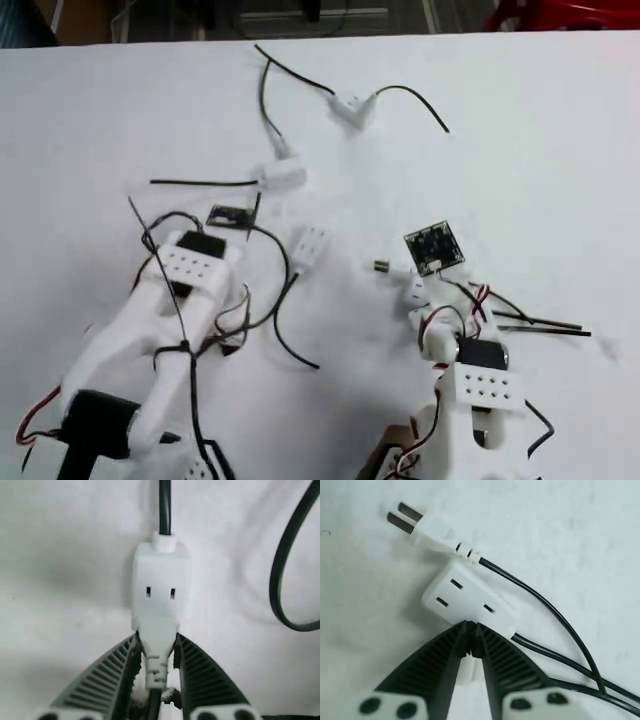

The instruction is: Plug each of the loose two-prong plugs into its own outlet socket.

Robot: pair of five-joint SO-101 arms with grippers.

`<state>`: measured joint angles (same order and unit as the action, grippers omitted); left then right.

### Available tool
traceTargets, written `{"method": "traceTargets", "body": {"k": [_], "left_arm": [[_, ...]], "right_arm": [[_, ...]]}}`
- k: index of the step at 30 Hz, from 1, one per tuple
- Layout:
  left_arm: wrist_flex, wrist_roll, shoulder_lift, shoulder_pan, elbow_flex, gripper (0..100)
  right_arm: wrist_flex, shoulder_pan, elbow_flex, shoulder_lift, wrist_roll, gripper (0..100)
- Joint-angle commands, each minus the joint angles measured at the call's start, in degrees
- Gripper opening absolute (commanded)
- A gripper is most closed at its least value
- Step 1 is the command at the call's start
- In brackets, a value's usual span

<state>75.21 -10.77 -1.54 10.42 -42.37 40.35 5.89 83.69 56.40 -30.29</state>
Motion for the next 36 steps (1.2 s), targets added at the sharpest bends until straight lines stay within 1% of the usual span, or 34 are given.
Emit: {"method": "traceTargets", "body": {"k": [1, 4, 6, 11, 18, 21, 23, 25, 26, 28, 32, 36], "left_arm": [[-2.29, -0.44, -4.79, -0.66, 0.53, 11], [-3.78, -0.53, -4.79, -0.66, 0.44, 24], [-3.87, -0.53, -4.79, -0.66, 0.53, 29], [-3.87, -0.53, -4.79, -1.01, 1.49, 29], [-6.95, -0.09, -4.88, -7.08, 2.64, 29], [-6.77, -0.09, -4.97, -7.87, 4.48, 23], [-6.68, -0.09, -5.05, -7.78, 6.24, 14], [-6.68, -0.09, -5.14, -7.52, 8.09, 3], [-6.59, -0.09, -5.23, -7.43, 8.79, 1], [-6.59, -0.09, -5.23, -7.43, 9.85, 6], [-6.68, -0.09, -5.14, -7.87, 12.75, 2], [-6.59, -0.09, -4.88, -7.87, 17.32, 3]], "right_arm": [[-0.48, -0.75, 0.0, 0.31, -0.26, 1.9], [-0.48, -0.75, 0.0, 0.31, -0.26, 1.9], [-0.48, -0.75, 0.0, 0.31, -0.26, 2.0], [-0.48, -0.75, 0.0, 0.31, -0.26, 2.0], [-0.48, -0.75, 0.0, 0.31, -0.26, 2.0], [-0.48, -0.75, 0.0, 0.31, -0.26, 2.0], [-0.48, -0.75, 0.0, 0.31, -0.26, 2.0], [-0.48, -0.75, 0.0, 0.31, -0.26, 2.0], [-0.48, -0.75, 0.0, 0.31, -0.26, 2.0], [-0.48, -0.75, 0.0, 0.31, -0.26, 2.0], [-0.48, -0.75, 0.0, 0.31, -0.26, 2.0], [-0.48, -0.75, 0.0, 0.31, -0.26, 2.0]]}}
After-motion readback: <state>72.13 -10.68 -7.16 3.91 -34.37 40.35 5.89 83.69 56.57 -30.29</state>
